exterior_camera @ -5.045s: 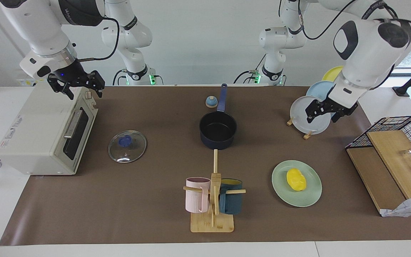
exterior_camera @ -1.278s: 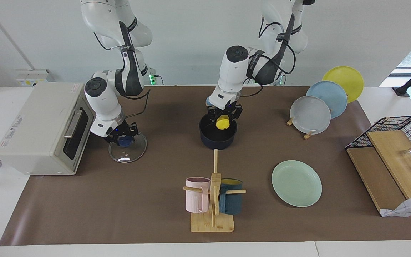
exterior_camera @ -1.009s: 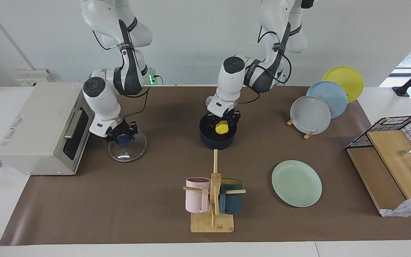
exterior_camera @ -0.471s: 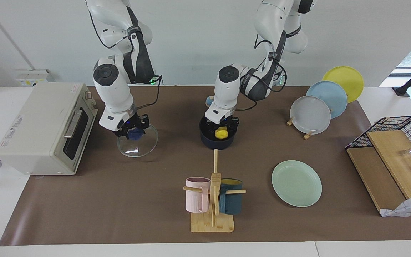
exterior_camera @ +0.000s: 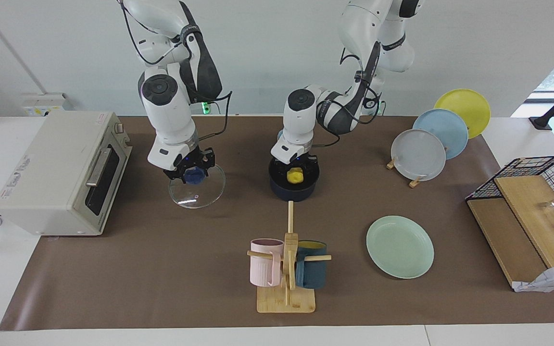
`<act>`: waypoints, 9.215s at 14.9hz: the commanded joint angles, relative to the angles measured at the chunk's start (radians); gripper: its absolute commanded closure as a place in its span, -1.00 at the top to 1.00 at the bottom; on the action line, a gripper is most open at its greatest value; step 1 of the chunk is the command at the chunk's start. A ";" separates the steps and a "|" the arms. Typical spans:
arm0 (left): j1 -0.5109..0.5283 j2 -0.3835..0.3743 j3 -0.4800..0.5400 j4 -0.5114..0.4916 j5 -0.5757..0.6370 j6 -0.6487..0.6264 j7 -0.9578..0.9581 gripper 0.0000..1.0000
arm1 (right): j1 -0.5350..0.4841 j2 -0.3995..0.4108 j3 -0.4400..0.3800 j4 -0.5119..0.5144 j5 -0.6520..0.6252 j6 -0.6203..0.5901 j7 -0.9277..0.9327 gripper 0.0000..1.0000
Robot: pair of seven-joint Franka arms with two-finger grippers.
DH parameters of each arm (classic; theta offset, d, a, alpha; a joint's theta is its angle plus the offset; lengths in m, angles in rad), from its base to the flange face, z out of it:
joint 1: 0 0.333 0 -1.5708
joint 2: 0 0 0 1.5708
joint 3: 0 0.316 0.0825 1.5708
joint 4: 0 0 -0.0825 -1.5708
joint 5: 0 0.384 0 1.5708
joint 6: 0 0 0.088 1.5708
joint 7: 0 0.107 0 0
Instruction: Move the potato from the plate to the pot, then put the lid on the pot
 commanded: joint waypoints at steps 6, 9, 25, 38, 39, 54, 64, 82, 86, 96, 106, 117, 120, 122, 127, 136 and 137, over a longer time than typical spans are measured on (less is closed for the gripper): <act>-0.030 -0.032 0.018 -0.036 0.025 0.014 -0.014 1.00 | 0.004 0.031 0.001 0.069 0.007 -0.034 0.042 -1.00; -0.009 -0.089 0.027 -0.024 0.025 -0.023 0.019 1.00 | 0.004 0.032 0.001 0.069 0.008 -0.032 0.045 -1.00; 0.551 -0.278 0.033 0.415 0.013 -0.701 0.705 1.00 | 0.318 0.094 0.007 0.204 0.030 -0.018 0.650 -1.00; 0.565 -0.288 0.041 0.453 -0.079 -0.786 0.655 1.00 | 0.473 0.252 0.010 0.324 -0.038 0.000 0.856 -1.00; 0.566 -0.287 0.039 0.459 -0.083 -0.780 0.653 1.00 | 0.472 0.255 0.010 0.320 -0.038 -0.001 0.855 -1.00; 0.622 -0.310 0.021 0.476 -0.084 -0.787 0.668 1.00 | 0.467 0.249 0.013 0.278 0.008 -0.003 0.856 -1.00; 0.618 -0.308 0.019 0.469 -0.054 -0.850 0.724 1.00 | 0.467 0.246 0.013 0.247 0.008 0.055 0.858 -1.00; 0.637 -0.319 0.019 0.449 -0.054 -0.841 0.708 1.00 | 0.412 0.235 0.012 0.274 0.008 0.042 0.832 1.00; 0.640 -0.322 0.019 0.449 -0.054 -0.842 0.710 1.00 | 0.366 0.213 0.010 0.329 0.005 -0.021 0.830 1.00; 0.661 -0.324 0.010 0.446 -0.054 -0.842 0.713 1.00 | 0.038 0.025 0.008 0.426 0.014 -0.409 0.358 1.00; 0.664 -0.339 0.012 0.446 -0.054 -0.848 0.713 1.00 | -0.119 -0.115 -0.004 0.353 -0.002 -0.540 0.155 1.00; 0.664 -0.361 0.012 0.427 -0.054 -0.847 0.711 1.00 | -0.189 -0.155 -0.004 0.296 -0.010 -0.494 0.125 1.00; 0.663 -0.361 0.012 0.427 -0.054 -0.847 0.711 1.00 | -0.202 -0.155 -0.002 0.296 -0.012 -0.492 0.125 1.00; 0.664 -0.361 0.012 0.427 -0.056 -0.847 0.711 1.00 | -0.206 -0.153 -0.004 0.297 -0.012 -0.491 0.125 1.00; 0.664 -0.361 0.012 0.427 -0.056 -0.844 0.711 1.00 | -0.261 -0.152 -0.005 0.304 -0.010 -0.497 0.116 1.00; 0.664 -0.361 0.010 0.427 -0.056 -0.842 0.711 1.00 | -0.252 -0.152 -0.002 0.300 -0.007 -0.495 0.094 1.00; 0.664 -0.361 0.012 0.427 -0.056 -0.842 0.711 1.00 | -0.252 -0.152 -0.002 0.300 -0.007 -0.494 0.094 1.00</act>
